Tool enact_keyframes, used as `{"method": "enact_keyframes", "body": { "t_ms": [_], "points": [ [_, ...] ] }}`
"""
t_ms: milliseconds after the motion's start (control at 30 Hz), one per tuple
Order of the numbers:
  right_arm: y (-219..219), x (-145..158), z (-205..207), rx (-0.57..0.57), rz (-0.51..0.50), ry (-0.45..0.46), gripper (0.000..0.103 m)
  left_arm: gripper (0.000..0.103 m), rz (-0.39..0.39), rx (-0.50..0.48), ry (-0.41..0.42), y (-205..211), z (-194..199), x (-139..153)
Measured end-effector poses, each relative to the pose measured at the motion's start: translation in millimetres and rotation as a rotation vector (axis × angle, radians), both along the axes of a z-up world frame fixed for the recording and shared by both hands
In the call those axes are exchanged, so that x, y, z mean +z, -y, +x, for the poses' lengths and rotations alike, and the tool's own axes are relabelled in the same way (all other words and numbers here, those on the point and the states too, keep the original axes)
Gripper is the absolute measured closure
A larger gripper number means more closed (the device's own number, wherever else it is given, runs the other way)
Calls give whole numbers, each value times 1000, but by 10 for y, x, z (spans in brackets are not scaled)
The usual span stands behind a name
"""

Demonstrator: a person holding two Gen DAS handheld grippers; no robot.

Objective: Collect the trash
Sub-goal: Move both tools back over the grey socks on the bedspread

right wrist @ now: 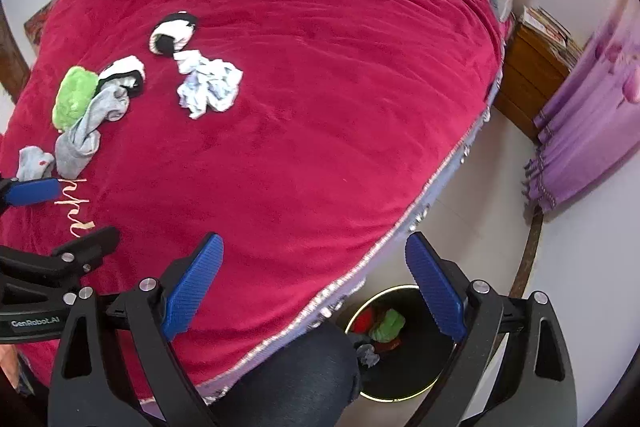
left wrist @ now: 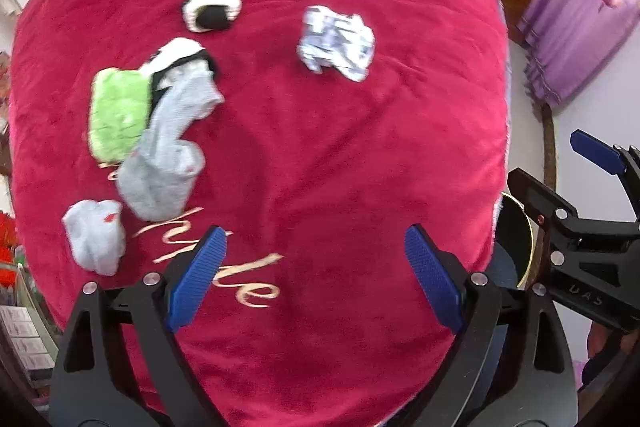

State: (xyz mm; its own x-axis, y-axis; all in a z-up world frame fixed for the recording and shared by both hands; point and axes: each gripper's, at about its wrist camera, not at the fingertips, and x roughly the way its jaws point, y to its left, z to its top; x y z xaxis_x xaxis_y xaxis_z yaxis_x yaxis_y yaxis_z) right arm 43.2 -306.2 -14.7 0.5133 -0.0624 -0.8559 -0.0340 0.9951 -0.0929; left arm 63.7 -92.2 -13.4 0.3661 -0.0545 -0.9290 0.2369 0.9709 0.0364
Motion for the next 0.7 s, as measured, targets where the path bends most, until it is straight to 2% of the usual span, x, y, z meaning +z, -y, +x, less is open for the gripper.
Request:
{"method": "enact_keyframes", "body": {
  "t_ms": [700],
  "points": [
    [-898, -16, 406, 163, 22, -24, 15, 14, 7, 170, 48, -854, 77, 141]
  ]
}}
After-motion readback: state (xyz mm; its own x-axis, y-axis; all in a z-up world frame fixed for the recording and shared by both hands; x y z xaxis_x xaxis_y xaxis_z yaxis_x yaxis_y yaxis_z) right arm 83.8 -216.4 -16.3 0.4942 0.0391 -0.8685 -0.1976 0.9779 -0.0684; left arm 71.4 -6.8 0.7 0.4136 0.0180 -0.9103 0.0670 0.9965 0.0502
